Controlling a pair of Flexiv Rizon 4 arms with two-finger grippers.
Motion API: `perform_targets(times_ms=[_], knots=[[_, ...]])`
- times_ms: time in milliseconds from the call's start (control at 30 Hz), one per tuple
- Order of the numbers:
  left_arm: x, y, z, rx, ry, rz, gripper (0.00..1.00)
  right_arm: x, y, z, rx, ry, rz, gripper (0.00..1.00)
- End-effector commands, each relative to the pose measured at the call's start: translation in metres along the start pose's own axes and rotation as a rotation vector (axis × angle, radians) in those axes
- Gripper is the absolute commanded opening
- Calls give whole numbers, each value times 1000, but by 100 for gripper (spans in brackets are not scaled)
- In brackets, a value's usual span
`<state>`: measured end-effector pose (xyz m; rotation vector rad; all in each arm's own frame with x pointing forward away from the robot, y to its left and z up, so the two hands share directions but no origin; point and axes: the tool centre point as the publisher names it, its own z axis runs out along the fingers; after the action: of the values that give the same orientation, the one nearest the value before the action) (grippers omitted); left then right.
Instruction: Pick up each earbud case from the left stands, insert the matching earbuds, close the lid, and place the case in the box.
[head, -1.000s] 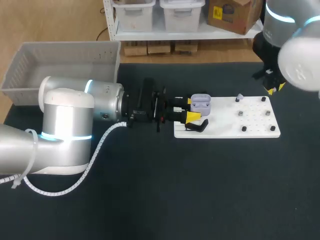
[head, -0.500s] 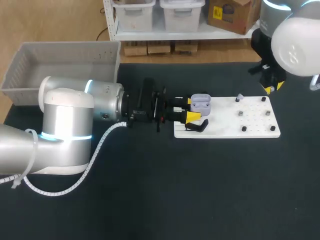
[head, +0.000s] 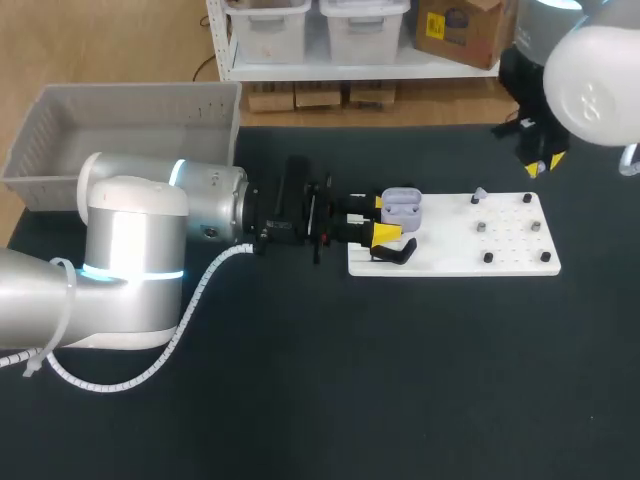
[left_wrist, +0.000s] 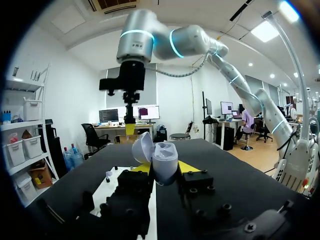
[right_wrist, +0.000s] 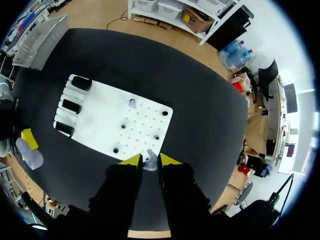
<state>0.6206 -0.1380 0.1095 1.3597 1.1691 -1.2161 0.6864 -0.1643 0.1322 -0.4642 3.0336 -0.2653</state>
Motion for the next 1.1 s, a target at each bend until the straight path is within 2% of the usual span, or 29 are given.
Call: perform_targets(times_ms=[33,167,433,467,500,700,1100], knots=[[1,-1,0,-6,-2,3,0,25,23,-30,105,23,35,0],[1,-1,0,-6,-2,3,0,33,32,-40,99,67,145,0],[1,-1,0,-6,-2,3,0,48,51,-60,-41,70,305,0],[1,-1,0,-6,-2,3,0,48,54,-63,-39,66,311,0],[1,-1,0,-6,-2,3,0,48,57,-65,-3,56,320,0],[1,-1,0,-6,-2,3,0,44,80,-72,-4,48,324,0],[1,-1,0,-6,-2,3,0,44,80,-72,-4,48,324,0]])
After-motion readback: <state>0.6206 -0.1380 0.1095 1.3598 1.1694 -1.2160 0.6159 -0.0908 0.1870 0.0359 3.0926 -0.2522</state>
